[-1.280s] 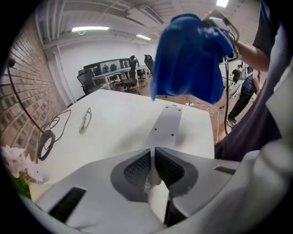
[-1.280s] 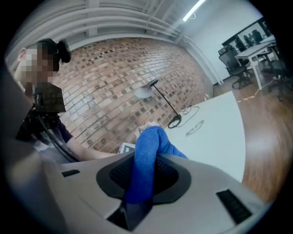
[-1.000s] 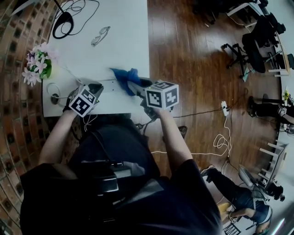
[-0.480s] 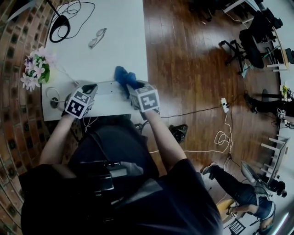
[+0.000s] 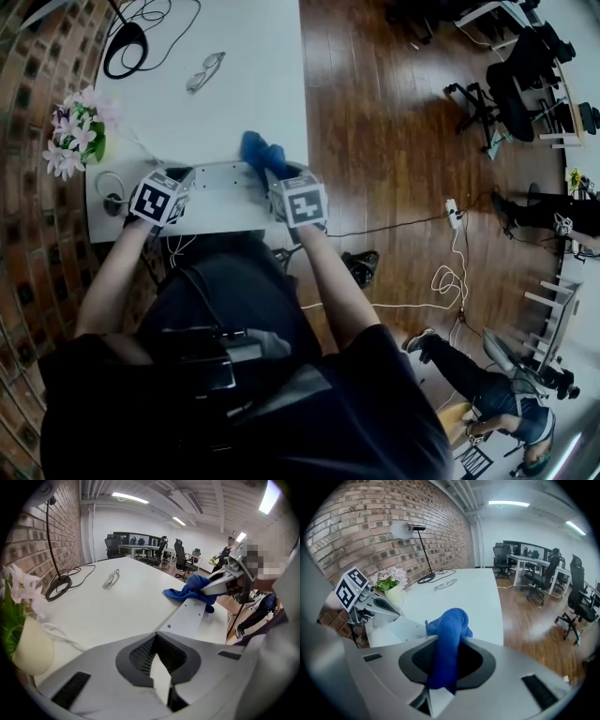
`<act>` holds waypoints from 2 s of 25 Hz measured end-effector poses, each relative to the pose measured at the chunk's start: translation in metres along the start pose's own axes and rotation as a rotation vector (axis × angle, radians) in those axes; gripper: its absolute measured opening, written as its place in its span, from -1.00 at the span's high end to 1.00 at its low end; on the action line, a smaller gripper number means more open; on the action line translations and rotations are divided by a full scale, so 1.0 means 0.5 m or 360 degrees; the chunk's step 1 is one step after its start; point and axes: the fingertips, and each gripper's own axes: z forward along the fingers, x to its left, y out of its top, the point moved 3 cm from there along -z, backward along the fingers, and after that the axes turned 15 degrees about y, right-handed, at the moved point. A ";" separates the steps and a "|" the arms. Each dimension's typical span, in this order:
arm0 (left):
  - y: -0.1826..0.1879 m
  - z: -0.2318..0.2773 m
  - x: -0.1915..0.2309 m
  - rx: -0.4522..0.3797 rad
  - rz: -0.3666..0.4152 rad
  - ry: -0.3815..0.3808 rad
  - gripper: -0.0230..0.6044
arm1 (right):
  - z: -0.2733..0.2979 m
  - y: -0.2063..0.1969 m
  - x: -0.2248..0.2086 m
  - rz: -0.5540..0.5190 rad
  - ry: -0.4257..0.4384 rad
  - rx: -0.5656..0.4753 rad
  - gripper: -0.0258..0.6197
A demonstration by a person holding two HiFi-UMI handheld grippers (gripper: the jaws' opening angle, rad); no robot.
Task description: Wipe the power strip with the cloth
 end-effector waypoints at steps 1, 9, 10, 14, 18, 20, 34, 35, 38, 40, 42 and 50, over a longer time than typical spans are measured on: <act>-0.003 0.004 0.004 0.0007 -0.0014 -0.0020 0.92 | 0.000 0.000 0.001 -0.0006 -0.0021 0.0003 0.64; 0.004 -0.014 -0.009 -0.0084 0.0028 -0.0053 0.91 | 0.014 -0.002 0.017 0.0001 -0.0165 -0.0033 0.64; 0.003 -0.011 -0.008 -0.0090 0.0035 -0.0062 0.91 | 0.015 -0.003 0.019 0.0006 -0.0175 -0.0031 0.64; -0.010 0.011 0.007 -0.0069 0.0057 -0.0140 0.91 | 0.022 0.000 0.027 0.0026 -0.0204 -0.0029 0.64; -0.010 0.009 0.007 -0.0075 0.0095 -0.0191 0.90 | 0.036 0.003 0.052 0.0047 -0.0203 -0.0036 0.64; -0.009 0.010 0.007 -0.0092 0.0105 -0.0203 0.90 | 0.045 0.005 0.066 0.0036 -0.0200 -0.0033 0.64; -0.011 0.009 0.008 -0.0116 0.0114 -0.0269 0.90 | 0.107 0.021 0.141 -0.0060 -0.0128 0.0026 0.64; -0.011 0.009 0.008 -0.0117 0.0111 -0.0274 0.90 | 0.114 0.024 0.149 -0.0070 -0.0117 0.0028 0.64; -0.010 0.011 0.008 -0.0117 0.0107 -0.0283 0.90 | 0.132 0.031 0.174 -0.0080 -0.0072 0.0034 0.64; -0.010 0.012 0.009 -0.0119 0.0104 -0.0292 0.90 | 0.145 0.035 0.194 -0.0088 -0.0038 0.0038 0.64; -0.012 0.012 0.011 -0.0117 0.0107 -0.0303 0.90 | 0.156 0.037 0.207 -0.0109 -0.0014 0.0032 0.64; -0.009 0.009 0.008 -0.0125 0.0146 -0.0324 0.90 | 0.172 0.046 0.229 -0.0140 0.0010 0.0033 0.63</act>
